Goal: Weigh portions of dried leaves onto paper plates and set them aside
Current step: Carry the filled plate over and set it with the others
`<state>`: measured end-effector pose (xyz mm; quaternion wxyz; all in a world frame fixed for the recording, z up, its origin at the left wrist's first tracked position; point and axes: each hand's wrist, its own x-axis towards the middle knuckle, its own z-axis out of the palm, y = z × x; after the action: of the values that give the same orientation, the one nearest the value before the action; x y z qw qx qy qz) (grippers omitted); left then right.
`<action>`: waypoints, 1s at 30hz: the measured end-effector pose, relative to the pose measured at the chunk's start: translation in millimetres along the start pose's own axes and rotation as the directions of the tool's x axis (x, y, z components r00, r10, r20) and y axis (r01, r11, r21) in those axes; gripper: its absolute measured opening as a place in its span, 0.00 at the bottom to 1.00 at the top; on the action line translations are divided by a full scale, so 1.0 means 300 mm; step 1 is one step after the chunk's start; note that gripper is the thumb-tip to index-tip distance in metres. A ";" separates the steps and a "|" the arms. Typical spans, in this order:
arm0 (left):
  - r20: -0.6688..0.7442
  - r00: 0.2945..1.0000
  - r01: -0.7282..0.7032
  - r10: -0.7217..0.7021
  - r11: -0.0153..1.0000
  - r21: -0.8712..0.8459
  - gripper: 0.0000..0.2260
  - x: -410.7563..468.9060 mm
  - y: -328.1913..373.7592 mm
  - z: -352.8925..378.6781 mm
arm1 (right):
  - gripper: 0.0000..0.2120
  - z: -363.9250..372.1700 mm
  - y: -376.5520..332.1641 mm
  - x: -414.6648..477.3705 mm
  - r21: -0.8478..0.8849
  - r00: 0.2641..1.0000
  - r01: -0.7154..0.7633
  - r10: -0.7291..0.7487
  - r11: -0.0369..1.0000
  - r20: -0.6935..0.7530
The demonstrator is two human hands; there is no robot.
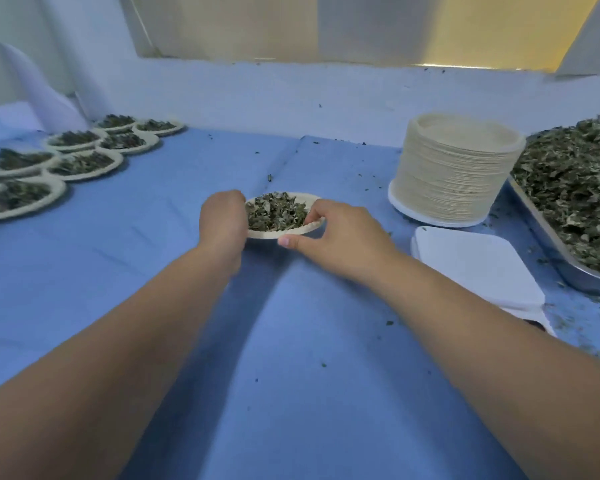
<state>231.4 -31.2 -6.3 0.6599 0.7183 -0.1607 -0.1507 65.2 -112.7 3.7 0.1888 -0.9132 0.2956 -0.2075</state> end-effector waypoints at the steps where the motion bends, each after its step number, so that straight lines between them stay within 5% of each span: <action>1: -0.006 1.000 0.007 -0.007 0.999 0.035 0.12 0.045 -0.008 -0.031 | 0.22 0.040 -0.024 0.044 0.003 1.000 0.007 -0.008 1.000 0.011; 11: -0.032 0.991 -0.104 0.133 0.884 0.455 0.12 0.519 -0.049 -0.266 | 0.23 0.448 -0.194 0.556 -0.111 0.998 0.019 -0.012 0.994 0.063; 19: 0.188 0.923 -0.330 0.337 0.437 0.837 0.13 0.851 -0.111 -0.355 | 0.31 0.689 -0.252 1.081 -0.155 0.991 0.015 0.007 0.988 0.137; 23: 0.212 0.920 -0.356 0.329 0.480 0.802 0.23 0.899 -0.158 -0.374 | 0.32 0.776 -0.296 1.280 -0.174 0.991 -0.059 0.079 0.983 0.107; 30: 0.144 0.932 -0.321 0.333 0.574 0.753 0.14 0.943 -0.173 -0.388 | 0.32 0.890 -0.366 1.540 -0.213 0.988 -0.125 0.142 0.969 0.062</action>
<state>538.2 -44.0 -49.6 0.3102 0.8879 -0.3343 0.0609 588.4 -256.2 -46.3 0.1170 -0.9132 0.3690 -0.1270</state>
